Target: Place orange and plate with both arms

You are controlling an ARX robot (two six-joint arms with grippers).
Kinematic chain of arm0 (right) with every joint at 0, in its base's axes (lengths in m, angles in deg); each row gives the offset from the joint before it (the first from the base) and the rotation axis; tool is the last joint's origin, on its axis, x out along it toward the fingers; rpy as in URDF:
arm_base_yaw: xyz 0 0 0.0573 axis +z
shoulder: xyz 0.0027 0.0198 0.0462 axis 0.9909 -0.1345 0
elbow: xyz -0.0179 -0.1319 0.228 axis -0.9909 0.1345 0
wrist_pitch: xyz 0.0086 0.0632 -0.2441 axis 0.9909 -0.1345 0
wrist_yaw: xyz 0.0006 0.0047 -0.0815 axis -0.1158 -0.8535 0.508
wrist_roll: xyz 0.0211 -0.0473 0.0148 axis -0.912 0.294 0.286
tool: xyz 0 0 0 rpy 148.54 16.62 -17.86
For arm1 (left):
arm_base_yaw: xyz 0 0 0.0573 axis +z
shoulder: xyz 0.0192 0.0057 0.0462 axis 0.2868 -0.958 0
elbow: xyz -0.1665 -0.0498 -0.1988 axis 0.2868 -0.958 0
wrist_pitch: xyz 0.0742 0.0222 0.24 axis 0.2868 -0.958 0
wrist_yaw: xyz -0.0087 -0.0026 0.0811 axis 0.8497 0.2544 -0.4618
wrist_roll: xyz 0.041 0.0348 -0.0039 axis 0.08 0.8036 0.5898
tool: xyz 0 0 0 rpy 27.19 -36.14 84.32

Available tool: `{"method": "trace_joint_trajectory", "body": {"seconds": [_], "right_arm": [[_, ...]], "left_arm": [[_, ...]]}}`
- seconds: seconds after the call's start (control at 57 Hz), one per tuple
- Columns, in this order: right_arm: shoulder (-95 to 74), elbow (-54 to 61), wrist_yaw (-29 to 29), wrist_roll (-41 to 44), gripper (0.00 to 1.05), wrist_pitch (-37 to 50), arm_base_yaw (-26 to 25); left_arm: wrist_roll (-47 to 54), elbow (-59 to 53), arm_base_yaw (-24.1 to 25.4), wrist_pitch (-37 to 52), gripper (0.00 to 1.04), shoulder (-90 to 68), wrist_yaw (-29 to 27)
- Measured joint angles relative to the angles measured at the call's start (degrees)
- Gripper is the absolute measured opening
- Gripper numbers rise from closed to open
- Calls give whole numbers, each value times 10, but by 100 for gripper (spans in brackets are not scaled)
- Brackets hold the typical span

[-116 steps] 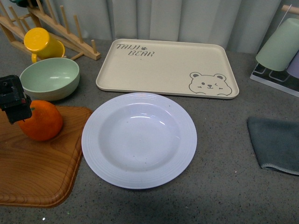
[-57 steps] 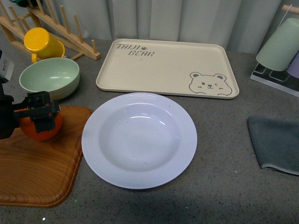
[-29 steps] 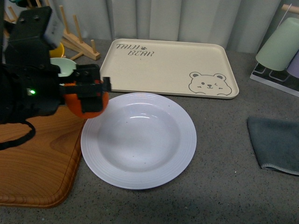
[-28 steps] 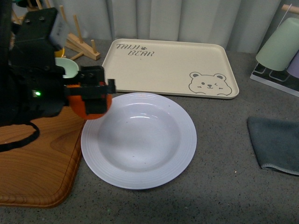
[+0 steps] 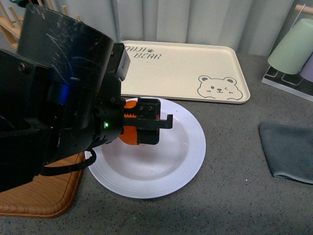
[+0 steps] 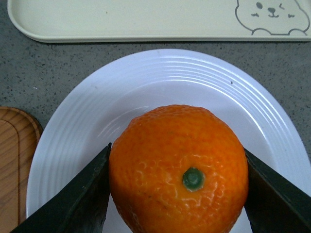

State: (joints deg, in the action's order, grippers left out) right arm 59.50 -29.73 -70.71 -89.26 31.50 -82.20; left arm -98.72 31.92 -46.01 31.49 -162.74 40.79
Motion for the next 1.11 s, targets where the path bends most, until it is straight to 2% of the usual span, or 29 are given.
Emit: {"method": "trace_joint_trajectory", "body": {"seconds": [0.333, 0.561, 0.772, 0.947, 1.105], "right_arm": [[0, 0, 0, 0, 95, 0, 0], [0, 0, 0, 0, 95, 0, 0], [0, 0, 0, 0, 95, 0, 0], [0, 0, 0, 0, 95, 0, 0], [0, 0, 0, 0, 95, 0, 0]], "left_arm": [[-10, 12, 0, -8, 67, -32, 11], [-8, 8, 1, -10, 100, 2, -6], [-3, -29, 13, 1, 98, 102, -47], [0, -108, 45, 4, 98, 239, -102], [-7, -192, 75, -94, 98, 391, -182]]}}
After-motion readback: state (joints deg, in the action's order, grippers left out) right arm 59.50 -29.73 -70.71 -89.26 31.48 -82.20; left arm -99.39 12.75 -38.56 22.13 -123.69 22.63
